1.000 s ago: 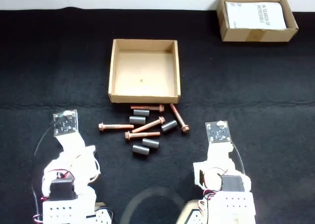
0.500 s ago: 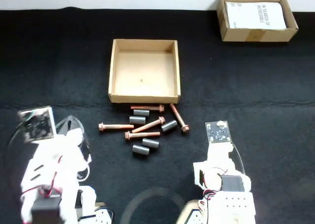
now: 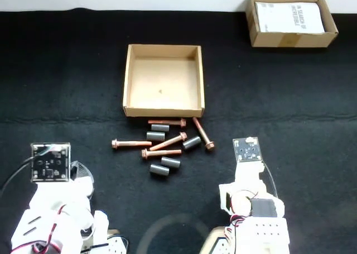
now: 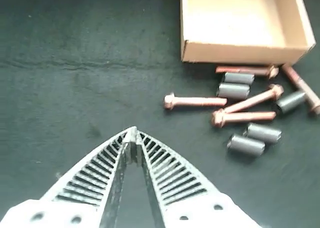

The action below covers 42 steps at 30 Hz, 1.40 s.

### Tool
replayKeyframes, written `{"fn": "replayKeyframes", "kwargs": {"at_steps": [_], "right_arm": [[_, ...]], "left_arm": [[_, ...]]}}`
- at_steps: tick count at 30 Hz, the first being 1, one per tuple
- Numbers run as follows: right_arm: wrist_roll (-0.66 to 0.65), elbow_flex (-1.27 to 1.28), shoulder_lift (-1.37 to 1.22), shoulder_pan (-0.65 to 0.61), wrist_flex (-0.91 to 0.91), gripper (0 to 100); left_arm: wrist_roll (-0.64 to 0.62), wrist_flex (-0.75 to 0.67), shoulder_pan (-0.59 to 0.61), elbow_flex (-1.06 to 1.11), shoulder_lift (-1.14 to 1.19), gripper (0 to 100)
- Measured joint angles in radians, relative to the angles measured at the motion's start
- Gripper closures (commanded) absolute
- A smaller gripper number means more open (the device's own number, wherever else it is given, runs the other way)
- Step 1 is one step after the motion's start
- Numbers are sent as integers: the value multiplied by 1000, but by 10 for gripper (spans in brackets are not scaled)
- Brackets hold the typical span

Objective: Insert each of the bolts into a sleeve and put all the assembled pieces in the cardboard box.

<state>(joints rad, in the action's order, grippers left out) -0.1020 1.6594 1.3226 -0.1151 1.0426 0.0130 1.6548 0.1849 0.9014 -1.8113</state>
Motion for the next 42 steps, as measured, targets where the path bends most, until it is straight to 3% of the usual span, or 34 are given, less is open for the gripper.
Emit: {"fn": "replayKeyframes", "kwargs": {"at_steps": [14, 24, 28, 42], "right_arm": [[0, 0, 0, 0, 0, 991], [0, 0, 0, 0, 0, 991], [0, 0, 0, -21, 0, 991], [0, 0, 0, -48, -2, 991]], "left_arm": [[23, -78, 100, 29, 60, 986], [-124, 32, 101, -298, 618, 986], [-181, 44, 101, -334, 772, 986], [-226, 41, 23, -325, 825, 986]]}}
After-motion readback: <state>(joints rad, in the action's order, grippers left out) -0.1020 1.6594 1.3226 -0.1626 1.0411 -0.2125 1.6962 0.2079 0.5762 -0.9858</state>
